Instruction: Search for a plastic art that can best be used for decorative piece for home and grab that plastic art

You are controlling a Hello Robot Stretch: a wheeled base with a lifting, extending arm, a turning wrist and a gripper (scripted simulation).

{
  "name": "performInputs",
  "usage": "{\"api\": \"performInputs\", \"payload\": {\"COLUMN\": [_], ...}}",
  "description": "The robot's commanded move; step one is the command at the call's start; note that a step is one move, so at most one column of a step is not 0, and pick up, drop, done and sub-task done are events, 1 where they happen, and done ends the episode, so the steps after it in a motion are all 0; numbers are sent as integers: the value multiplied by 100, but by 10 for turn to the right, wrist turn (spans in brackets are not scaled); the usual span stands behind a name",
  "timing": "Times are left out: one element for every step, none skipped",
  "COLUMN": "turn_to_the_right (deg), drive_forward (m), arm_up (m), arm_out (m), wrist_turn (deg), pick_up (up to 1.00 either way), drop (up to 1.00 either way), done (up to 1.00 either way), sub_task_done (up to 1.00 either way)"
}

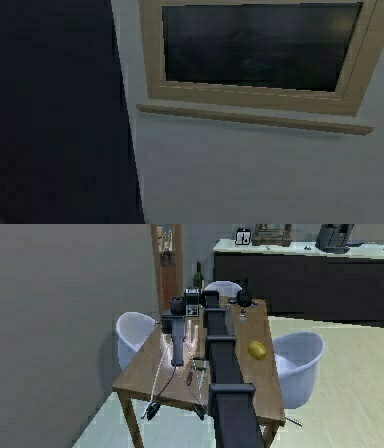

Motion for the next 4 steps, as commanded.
{"api": "performInputs", "payload": {"turn_to_the_right": [0,0,0,0], "drive_forward": [0,0,0,0], "arm_up": [0,0,0,0], "arm_out": [0,0,0,0], "wrist_turn": [450,450,450,420], "pick_up": [0,0,0,0], "drop": [0,0,0,0], "done": [0,0,0,0], "sub_task_done": [0,0,0,0]}}
